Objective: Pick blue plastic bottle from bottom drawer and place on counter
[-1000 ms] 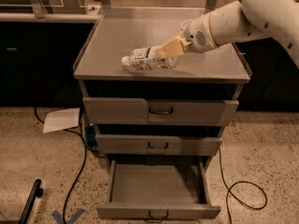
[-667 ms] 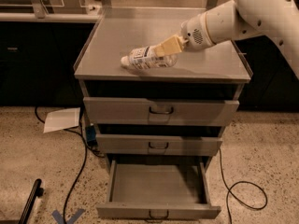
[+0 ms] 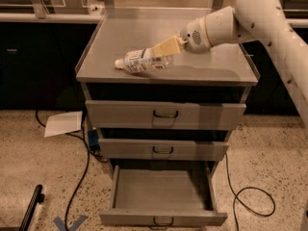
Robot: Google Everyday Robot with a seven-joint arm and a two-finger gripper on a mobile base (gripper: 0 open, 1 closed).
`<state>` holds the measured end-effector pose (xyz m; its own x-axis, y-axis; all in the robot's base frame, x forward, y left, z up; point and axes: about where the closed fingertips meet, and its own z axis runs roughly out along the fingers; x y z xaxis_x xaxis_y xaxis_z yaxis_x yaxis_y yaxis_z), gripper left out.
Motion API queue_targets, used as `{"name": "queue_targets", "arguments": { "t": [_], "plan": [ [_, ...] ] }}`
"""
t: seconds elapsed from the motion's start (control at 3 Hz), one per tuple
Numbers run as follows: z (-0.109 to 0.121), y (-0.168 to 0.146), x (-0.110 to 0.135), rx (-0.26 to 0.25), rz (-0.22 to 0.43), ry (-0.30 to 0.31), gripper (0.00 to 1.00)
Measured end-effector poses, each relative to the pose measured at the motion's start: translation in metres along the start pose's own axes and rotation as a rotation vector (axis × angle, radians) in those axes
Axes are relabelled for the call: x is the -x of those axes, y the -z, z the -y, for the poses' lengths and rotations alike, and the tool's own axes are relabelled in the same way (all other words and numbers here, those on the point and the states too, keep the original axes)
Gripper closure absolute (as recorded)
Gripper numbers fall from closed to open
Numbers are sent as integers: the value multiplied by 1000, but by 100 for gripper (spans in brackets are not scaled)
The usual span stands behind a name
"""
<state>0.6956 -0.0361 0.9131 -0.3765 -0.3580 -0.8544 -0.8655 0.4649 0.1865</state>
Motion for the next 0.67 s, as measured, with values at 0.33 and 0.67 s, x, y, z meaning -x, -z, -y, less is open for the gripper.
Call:
{"name": "queue_targets", "arguments": {
  "t": [0.33,0.67],
  "plan": [
    [11,-10,-2,22,4,-26,100],
    [11,-10,-2,22,5,-26,81]
  ]
}}
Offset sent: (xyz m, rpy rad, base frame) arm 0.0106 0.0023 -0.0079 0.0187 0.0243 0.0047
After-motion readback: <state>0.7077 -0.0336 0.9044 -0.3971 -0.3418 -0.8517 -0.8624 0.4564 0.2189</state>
